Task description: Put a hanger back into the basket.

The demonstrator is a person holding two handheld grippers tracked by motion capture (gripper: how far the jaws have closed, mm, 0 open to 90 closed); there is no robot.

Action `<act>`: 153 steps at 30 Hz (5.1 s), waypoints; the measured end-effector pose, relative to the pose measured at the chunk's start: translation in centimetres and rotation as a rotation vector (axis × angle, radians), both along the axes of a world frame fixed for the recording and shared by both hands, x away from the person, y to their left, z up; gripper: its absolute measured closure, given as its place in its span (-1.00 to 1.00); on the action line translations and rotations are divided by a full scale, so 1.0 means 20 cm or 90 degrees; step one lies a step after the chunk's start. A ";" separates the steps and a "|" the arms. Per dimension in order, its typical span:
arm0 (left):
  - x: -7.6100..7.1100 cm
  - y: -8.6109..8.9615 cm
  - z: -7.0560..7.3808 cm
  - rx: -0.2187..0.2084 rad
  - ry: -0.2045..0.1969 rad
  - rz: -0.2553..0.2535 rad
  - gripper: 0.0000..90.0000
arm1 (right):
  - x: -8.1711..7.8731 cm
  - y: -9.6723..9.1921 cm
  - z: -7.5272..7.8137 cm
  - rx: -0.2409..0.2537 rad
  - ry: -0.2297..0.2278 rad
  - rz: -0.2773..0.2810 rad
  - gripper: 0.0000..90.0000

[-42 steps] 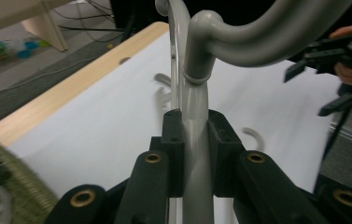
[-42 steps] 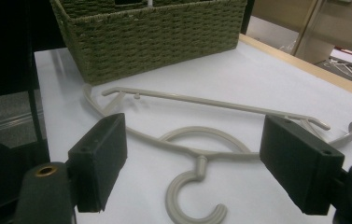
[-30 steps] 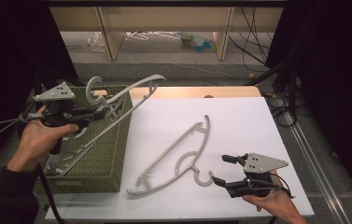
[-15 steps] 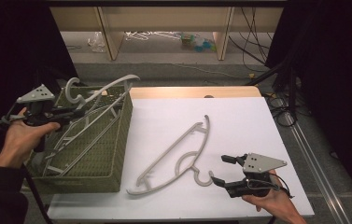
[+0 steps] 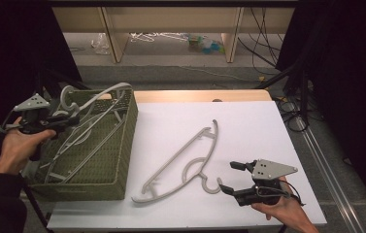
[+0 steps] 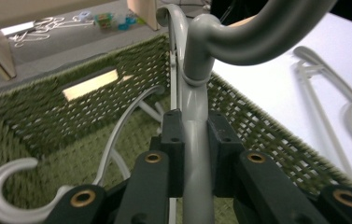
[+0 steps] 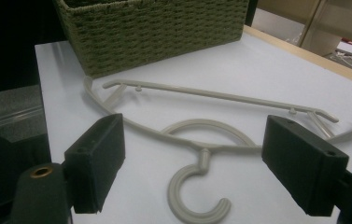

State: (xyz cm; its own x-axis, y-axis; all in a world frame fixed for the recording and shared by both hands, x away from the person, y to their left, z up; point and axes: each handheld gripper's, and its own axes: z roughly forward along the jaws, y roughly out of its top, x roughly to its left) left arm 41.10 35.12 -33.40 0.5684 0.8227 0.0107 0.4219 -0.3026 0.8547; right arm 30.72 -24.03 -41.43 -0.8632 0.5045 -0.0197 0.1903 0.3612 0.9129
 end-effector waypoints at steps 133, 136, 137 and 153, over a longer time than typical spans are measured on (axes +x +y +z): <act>-0.54 -1.30 -0.58 0.004 0.031 -0.211 -0.62 | 0.02 -0.07 -0.08 0.022 0.027 -0.078 -0.63; -0.50 -1.34 -0.60 0.036 0.050 -0.228 -0.60 | 0.02 -0.07 -0.08 0.022 0.028 -0.075 -0.63; -0.50 -1.35 -0.61 0.047 0.056 -0.229 -0.59 | 0.02 -0.07 -0.08 0.020 0.029 -0.076 -0.63; -0.33 -1.50 -0.70 0.175 0.181 -0.234 -0.16 | 0.02 -0.06 -0.08 0.018 0.033 -0.072 -0.63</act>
